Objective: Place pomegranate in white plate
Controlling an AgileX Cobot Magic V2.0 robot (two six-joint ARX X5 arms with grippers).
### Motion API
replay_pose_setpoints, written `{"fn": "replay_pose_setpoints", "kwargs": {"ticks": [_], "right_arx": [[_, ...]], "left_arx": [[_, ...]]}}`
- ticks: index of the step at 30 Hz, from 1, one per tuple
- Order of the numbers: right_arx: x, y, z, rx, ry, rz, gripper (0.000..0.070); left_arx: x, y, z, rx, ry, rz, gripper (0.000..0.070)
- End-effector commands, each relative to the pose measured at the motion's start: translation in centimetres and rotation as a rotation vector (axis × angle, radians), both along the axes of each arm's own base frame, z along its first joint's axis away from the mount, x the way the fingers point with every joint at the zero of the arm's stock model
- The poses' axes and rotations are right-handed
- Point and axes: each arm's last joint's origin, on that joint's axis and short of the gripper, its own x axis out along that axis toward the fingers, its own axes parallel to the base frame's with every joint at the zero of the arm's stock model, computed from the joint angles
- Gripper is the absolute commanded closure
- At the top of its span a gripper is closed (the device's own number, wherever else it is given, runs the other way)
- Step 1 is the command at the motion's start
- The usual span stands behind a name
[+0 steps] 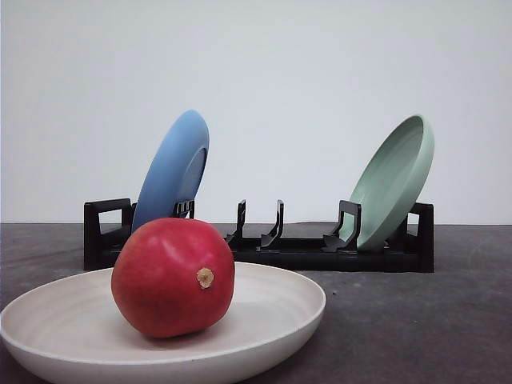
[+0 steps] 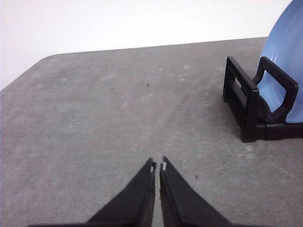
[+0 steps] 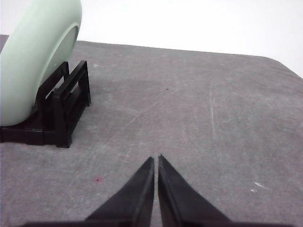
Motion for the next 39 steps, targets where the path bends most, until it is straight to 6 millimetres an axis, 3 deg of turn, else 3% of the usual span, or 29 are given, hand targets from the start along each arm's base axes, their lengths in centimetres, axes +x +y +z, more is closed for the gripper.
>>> {"fn": "replay_pose_setpoints", "kwargs": {"ticks": [1, 39], "right_arx": [[0.04, -0.02, -0.06, -0.002, -0.006, -0.005, 0.0693], [0.04, -0.02, -0.06, -0.002, -0.006, -0.005, 0.0693]], "left_arx": [[0.03, 0.0, -0.34, -0.001, 0.012, -0.001, 0.07], [0.03, 0.0, -0.34, -0.001, 0.012, -0.001, 0.07]]}}
